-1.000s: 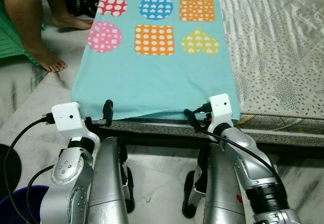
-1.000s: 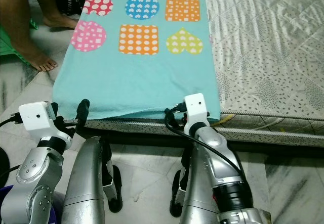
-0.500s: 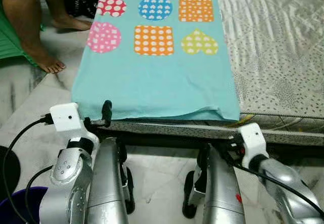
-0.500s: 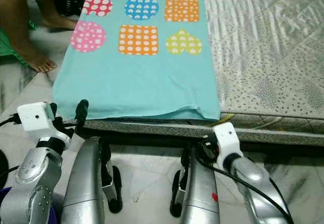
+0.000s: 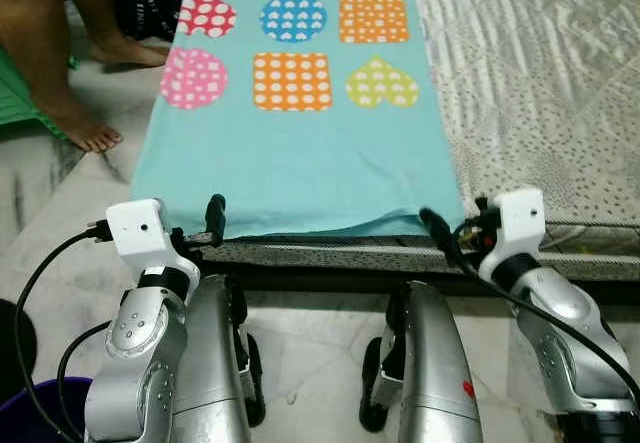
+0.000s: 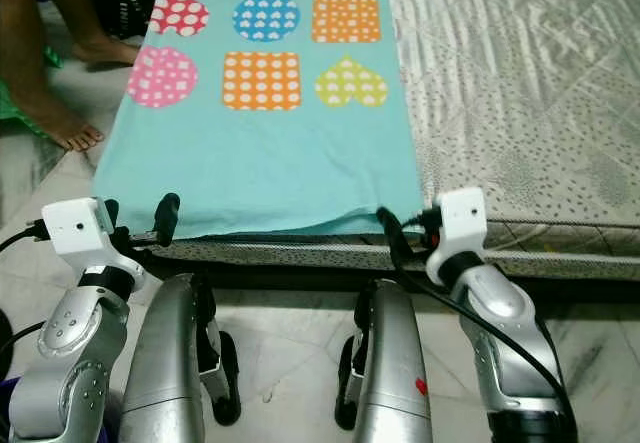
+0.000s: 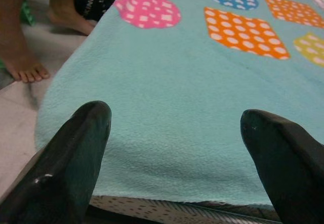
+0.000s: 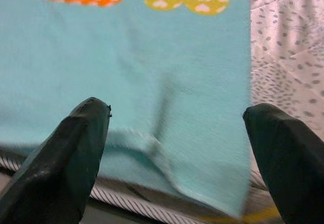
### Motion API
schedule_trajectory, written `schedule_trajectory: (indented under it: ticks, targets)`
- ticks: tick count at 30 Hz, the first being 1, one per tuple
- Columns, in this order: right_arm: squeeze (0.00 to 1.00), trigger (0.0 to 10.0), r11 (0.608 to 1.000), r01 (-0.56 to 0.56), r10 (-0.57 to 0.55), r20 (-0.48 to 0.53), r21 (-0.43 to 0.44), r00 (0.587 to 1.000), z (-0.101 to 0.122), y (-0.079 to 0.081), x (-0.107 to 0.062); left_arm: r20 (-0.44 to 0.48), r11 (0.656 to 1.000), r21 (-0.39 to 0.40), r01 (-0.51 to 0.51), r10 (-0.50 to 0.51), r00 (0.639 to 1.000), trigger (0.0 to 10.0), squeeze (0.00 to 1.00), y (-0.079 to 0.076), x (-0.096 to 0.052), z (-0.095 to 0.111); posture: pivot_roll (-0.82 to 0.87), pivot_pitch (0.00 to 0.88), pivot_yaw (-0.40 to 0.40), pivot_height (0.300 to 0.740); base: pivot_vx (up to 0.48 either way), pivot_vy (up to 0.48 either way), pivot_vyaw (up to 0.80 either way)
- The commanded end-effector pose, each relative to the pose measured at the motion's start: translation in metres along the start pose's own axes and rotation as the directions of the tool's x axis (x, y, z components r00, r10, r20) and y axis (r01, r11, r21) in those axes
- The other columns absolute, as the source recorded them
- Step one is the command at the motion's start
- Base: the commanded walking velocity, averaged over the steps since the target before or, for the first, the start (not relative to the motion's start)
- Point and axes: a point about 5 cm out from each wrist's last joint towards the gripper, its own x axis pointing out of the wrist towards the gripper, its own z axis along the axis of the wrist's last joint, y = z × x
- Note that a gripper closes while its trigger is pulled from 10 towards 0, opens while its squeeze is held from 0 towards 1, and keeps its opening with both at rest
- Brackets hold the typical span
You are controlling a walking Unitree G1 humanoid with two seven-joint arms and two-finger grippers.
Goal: Clean up the room
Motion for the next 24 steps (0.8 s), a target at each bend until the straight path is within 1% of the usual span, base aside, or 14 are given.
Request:
schedule_trajectory:
  ticks: [1,2,4,6,7,9,15,17,22,24]
  targets:
    - [0.89,10.0,0.999,-0.03,0.031,-0.023,0.036,0.999,-0.004,0.013,0.002,-0.003,1.0,0.007,-0.004,0.004,1.0,10.0,0.0,0.002,-0.002,-0.002,0.1,0.272,-0.016,0.53,0.0,0.0,0.0]
    - [0.88,10.0,0.998,-0.032,0.034,-0.048,0.047,0.998,-0.009,0.019,0.005,-0.002,1.0,0.006,-0.004,0.004,1.0,10.0,0.0,0.002,-0.002,-0.002,0.1,0.274,-0.015,0.53,0.0,0.0,0.0]
    - [0.88,10.0,0.998,-0.035,0.039,-0.061,0.055,0.997,-0.011,0.022,0.007,-0.001,1.0,0.006,-0.004,0.004,1.0,10.0,0.0,0.002,-0.003,-0.002,0.1,0.281,-0.016,0.53,0.0,0.0,0.0]
    - [0.88,10.0,0.997,-0.055,0.061,-0.132,0.049,0.989,-0.023,0.033,0.011,-0.003,1.0,0.003,-0.003,0.003,1.0,10.0,0.0,0.0,-0.004,-0.003,0.1,0.287,-0.016,0.53,0.0,0.0,0.0]
    - [0.88,10.0,0.996,-0.074,0.082,-0.151,0.059,0.985,-0.026,0.037,0.013,-0.005,1.0,0.002,-0.003,0.003,1.0,10.0,0.0,0.0,-0.005,-0.003,0.1,0.289,-0.016,0.53,0.0,0.0,0.0]
    - [0.87,10.0,0.992,-0.102,0.112,-0.162,0.068,0.98,-0.028,0.047,0.015,-0.006,1.0,0.0,-0.002,0.002,1.0,10.0,0.0,0.0,-0.006,-0.003,0.11,0.295,-0.018,0.53,0.0,0.0,0.0]
    - [0.87,10.0,0.988,-0.127,0.138,-0.127,0.088,0.982,-0.02,0.056,0.024,-0.008,1.0,0.0,-0.005,0.005,1.0,10.0,0.0,0.001,-0.007,-0.004,0.1,0.303,-0.02,0.53,0.0,0.0,0.0]
    - [0.87,10.0,0.986,-0.136,0.147,-0.108,0.098,0.983,-0.017,0.059,0.028,-0.009,1.0,0.0,-0.006,0.006,1.0,10.0,0.0,0.001,-0.007,-0.004,0.11,0.304,-0.019,0.53,0.0,0.0,0.0]
    - [0.88,10.0,0.979,-0.163,0.167,-0.018,0.124,0.986,-0.002,0.069,0.035,-0.011,1.0,-0.003,-0.001,0.001,1.0,10.0,0.0,-0.002,-0.007,-0.004,0.11,0.307,-0.022,0.53,0.0,0.0,0.0]
    - [0.88,10.0,0.979,-0.166,0.169,-0.015,0.121,0.985,-0.001,0.071,0.036,-0.012,1.0,-0.003,-0.003,0.003,1.0,10.0,0.0,-0.001,-0.008,-0.004,0.11,0.308,-0.023,0.53,0.0,0.0,0.0]
